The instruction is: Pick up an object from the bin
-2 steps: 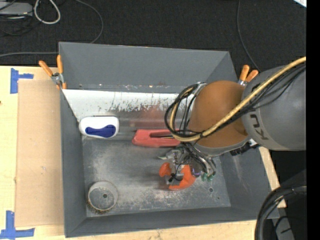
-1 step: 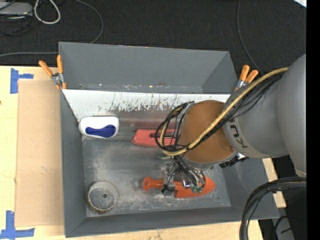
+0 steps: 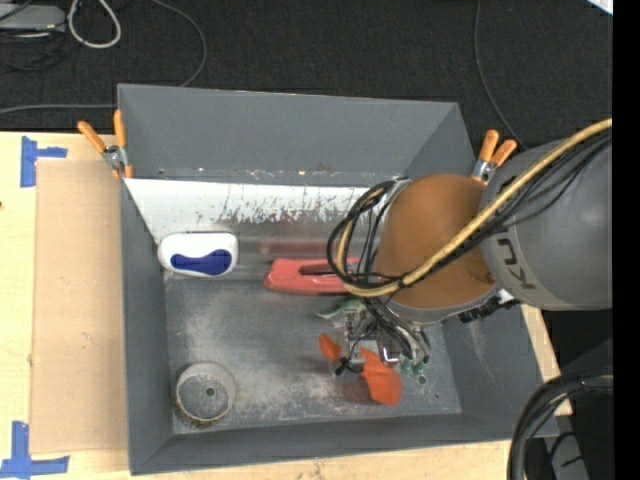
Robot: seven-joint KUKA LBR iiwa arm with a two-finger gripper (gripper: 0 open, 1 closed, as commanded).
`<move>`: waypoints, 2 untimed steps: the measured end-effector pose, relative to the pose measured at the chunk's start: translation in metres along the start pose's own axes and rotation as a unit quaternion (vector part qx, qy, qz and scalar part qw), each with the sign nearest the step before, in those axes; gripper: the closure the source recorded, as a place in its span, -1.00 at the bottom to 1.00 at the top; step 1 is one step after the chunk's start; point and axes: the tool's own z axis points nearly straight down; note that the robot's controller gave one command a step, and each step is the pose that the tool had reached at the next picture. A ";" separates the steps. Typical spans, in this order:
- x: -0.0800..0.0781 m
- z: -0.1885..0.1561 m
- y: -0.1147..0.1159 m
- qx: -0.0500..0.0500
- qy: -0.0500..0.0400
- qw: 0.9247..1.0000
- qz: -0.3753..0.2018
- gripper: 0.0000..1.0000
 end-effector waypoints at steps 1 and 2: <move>0.012 -0.017 -0.007 0.001 0.005 1.000 0.002 1.00; -0.012 -0.009 0.014 -0.001 -0.002 1.000 -0.018 1.00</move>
Offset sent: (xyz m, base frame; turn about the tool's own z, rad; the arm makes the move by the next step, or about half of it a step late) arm 0.0120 0.0129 0.0106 -0.0338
